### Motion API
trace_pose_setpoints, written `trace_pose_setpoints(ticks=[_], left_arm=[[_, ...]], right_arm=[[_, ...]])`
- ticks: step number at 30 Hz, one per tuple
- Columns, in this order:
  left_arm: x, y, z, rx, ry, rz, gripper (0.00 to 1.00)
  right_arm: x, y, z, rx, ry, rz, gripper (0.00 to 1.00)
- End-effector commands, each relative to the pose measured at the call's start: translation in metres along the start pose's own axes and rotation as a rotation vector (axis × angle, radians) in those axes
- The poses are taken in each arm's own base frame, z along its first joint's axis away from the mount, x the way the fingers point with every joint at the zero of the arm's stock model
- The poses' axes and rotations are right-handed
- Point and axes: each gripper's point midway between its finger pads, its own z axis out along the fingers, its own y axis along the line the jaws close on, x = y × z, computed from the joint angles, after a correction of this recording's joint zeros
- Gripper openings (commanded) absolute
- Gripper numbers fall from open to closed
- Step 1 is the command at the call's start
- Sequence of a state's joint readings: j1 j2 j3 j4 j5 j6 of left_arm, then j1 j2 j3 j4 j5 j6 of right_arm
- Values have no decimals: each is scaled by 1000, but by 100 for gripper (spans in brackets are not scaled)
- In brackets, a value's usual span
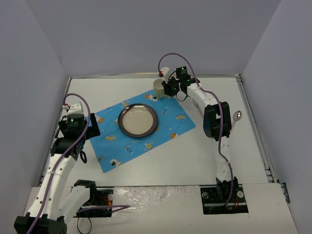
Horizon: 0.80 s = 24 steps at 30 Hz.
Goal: Set the dinner table for one person
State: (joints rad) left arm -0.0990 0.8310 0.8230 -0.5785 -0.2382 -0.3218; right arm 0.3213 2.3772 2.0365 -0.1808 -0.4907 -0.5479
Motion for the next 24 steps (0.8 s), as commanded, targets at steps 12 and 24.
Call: trace_pose_setpoints(ticks=[12, 24], left_arm=[[-13, 0, -1, -5, -45, 4, 97], [-17, -1, -6, 8, -66, -7, 97]], right_arm=[[-61, -34, -46, 145, -123, -64, 54], [-77, -40, -142, 249, -175, 46, 76]])
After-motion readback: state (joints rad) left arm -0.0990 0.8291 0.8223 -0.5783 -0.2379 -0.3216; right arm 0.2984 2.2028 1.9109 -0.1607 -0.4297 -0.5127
